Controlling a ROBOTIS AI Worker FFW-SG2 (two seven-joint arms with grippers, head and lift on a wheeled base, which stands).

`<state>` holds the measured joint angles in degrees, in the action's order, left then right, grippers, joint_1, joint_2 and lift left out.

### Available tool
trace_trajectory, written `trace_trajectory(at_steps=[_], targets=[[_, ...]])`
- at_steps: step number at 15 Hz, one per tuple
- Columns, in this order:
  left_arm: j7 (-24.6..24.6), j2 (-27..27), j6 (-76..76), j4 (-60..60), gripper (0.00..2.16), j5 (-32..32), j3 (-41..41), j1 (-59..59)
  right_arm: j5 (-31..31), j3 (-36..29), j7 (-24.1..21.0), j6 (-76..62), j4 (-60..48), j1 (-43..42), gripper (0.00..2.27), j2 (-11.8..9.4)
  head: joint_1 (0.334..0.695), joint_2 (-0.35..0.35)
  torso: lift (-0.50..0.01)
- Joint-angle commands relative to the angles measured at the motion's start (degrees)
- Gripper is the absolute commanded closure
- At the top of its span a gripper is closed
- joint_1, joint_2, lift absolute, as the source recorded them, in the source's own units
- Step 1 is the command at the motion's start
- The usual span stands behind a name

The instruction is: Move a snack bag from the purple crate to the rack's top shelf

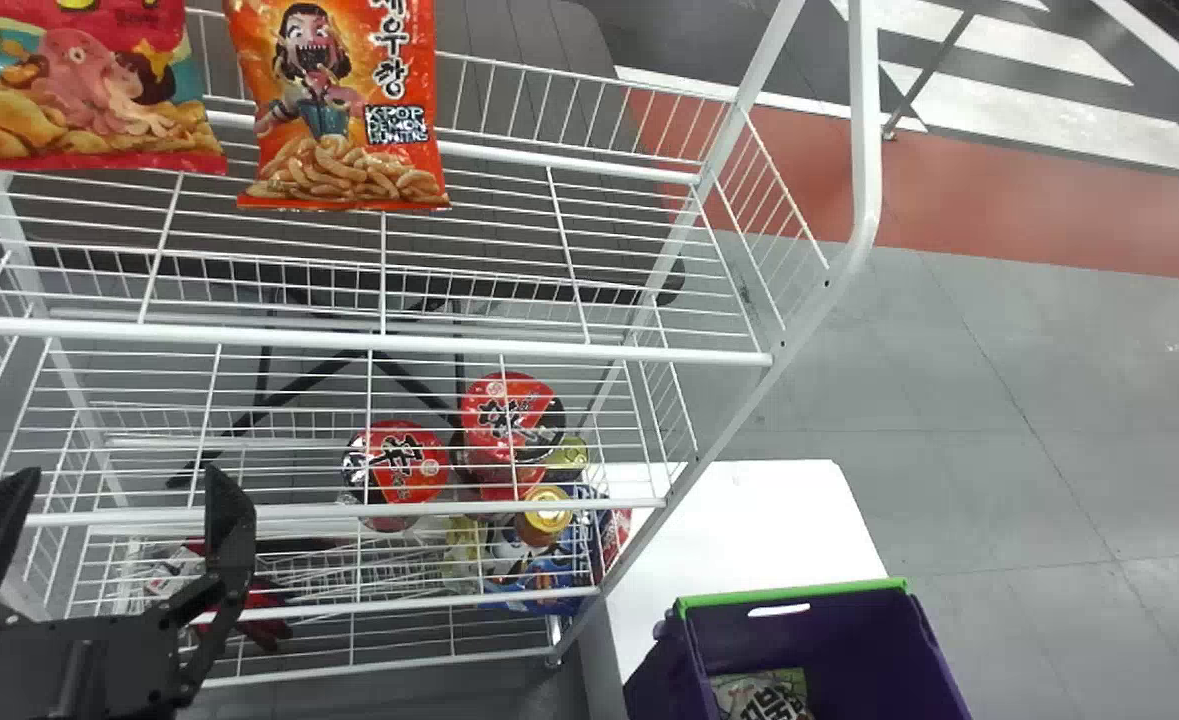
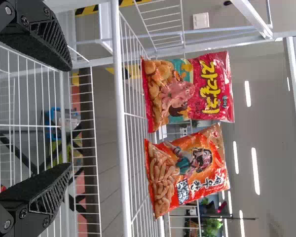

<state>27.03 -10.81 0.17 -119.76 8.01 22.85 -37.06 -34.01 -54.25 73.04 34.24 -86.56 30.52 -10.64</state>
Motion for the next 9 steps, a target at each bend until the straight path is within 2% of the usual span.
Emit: trace_trajectory(at_steps=[1, 9], targets=[[-0.05, 0.00, 0.14, -0.04, 0.14, -0.02, 0.00, 0.05, 0.00, -0.15, 0.00, 0.00, 0.08, -0.29, 2.11, 0.00, 0.695, -0.350, -0.117], [0.75, -0.18, 0.67, -1.18, 0.14, 0.86, 0.26, -1.00, 0.97, -1.73, 0.79, -0.88, -0.10, -0.37, 2.11, 0.09, 0.695, -0.350, -0.085]])
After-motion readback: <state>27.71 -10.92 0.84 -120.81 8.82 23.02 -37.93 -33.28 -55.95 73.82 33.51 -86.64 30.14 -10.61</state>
